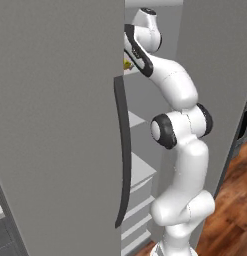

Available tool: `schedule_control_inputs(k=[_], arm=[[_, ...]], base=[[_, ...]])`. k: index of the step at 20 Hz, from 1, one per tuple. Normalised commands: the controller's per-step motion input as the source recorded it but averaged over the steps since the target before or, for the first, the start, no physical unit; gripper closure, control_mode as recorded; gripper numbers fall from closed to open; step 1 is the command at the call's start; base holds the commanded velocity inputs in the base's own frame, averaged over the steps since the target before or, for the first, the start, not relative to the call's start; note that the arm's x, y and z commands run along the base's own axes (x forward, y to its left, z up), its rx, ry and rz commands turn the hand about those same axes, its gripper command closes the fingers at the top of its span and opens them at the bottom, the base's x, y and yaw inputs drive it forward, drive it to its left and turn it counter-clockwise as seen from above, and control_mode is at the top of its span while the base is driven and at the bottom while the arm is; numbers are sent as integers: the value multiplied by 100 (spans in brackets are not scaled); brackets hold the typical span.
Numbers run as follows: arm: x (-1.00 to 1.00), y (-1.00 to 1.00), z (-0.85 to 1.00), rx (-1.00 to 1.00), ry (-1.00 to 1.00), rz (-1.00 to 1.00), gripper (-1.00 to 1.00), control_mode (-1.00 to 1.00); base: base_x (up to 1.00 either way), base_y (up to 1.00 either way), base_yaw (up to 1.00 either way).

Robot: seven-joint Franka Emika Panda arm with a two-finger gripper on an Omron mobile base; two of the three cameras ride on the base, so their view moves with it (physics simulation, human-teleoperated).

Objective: Take the lemons from the highest rack and move them to the second highest rack where the squash and broccoli are located, to maximize freezer space. Close the freezer door after rearranging.

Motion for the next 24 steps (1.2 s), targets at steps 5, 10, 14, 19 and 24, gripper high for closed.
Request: schedule_control_inputs(k=[5, 10, 14, 19, 24], arm=[[-39, -12, -5, 19, -41, -5, 100, -100], [-59, -23, 2, 26, -23, 0, 100, -100], [-77, -20, 5, 9, -3, 0, 100, -100], [-83, -24, 1, 3, 0, 0, 100, -100], [-34, -12, -20, 0, 3, 0, 100, -100]], base=[[0, 0, 0], [0, 0, 0], [0, 0, 0], [0, 0, 0], [0, 0, 0]])
